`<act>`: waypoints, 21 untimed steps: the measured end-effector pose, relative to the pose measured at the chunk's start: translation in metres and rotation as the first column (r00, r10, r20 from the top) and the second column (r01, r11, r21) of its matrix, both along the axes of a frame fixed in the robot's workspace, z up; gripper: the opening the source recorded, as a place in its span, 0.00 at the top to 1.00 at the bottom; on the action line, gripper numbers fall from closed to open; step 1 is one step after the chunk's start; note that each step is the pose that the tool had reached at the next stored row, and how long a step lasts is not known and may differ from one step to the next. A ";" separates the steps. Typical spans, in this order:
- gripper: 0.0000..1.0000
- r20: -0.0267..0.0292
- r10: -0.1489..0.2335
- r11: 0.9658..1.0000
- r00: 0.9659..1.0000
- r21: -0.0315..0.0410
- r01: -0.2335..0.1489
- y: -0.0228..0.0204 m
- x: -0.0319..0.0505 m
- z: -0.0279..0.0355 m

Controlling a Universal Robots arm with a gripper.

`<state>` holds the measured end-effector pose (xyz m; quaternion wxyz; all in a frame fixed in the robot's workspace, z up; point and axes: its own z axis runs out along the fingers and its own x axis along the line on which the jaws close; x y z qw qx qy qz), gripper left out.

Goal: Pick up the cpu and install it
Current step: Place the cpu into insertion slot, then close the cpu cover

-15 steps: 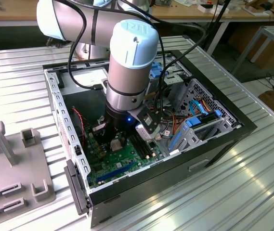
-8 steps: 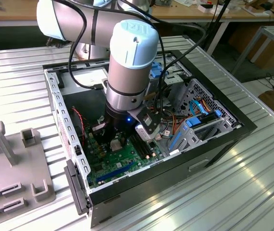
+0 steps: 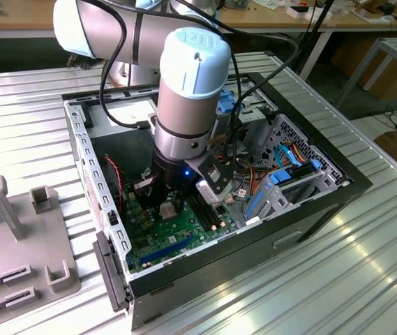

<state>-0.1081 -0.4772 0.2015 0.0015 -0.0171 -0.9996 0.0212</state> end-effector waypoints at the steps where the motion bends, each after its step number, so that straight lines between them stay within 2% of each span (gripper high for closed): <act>1: 0.47 0.000 0.000 1.000 1.000 0.000 0.000 0.0000 0.0000 0.0009; 11: 0.47 -0.009 0.000 1.000 1.000 0.000 0.000 0.0000 0.0001 0.0163; 12: 0.89 -0.025 0.000 1.000 1.000 0.000 0.000 0.0000 0.0005 0.0286; 21: 0.89 -0.026 0.000 1.000 1.000 0.000 0.000 0.0000 0.0005 0.0287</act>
